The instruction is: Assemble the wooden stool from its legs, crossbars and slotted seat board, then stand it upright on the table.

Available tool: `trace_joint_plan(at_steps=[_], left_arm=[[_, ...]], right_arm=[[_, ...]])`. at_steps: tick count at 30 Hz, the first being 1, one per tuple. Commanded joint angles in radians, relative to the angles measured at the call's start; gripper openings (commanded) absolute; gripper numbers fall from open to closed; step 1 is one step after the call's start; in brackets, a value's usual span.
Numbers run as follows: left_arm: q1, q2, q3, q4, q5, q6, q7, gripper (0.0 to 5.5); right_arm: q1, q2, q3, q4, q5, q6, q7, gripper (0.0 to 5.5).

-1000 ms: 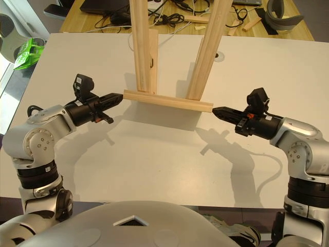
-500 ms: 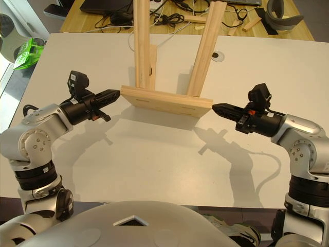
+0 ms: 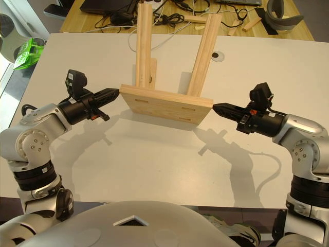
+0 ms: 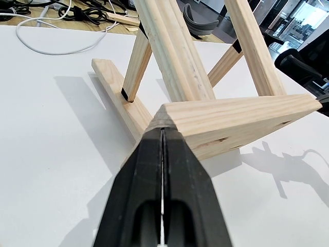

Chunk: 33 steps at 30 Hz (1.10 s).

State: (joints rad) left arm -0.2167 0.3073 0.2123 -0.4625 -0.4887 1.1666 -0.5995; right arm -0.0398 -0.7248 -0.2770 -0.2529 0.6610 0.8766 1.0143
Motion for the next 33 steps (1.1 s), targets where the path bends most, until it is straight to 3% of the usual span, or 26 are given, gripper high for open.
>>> trace_joint_plan(at_steps=[1, 10, 22, 26, 33], left_arm=[[-0.006, -0.027, -0.146, -0.042, -0.128, -0.021, -0.113, 0.01], [-0.009, 0.088, -0.086, 0.035, -0.119, -0.087, -0.123, 0.01], [-0.028, 0.331, 0.022, 0.143, -0.129, -0.166, -0.192, 0.01], [-0.018, 0.448, -0.086, 0.258, -0.007, -0.342, -0.294, 0.27], [-0.170, 0.393, -0.393, 0.581, 0.219, -0.732, -0.504, 1.15]], right_arm=[[-0.013, 0.036, 0.092, -0.047, 0.041, -0.032, 0.047, 0.00], [0.050, -0.021, 0.033, 0.049, 0.005, -0.094, 0.064, 0.00], [0.071, -0.092, -0.031, 0.121, -0.020, -0.124, 0.062, 0.00], [0.081, -0.134, 0.023, 0.202, -0.098, -0.199, 0.102, 0.16], [-0.017, -0.125, 0.167, 0.403, -0.212, -0.315, 0.180, 1.14]])
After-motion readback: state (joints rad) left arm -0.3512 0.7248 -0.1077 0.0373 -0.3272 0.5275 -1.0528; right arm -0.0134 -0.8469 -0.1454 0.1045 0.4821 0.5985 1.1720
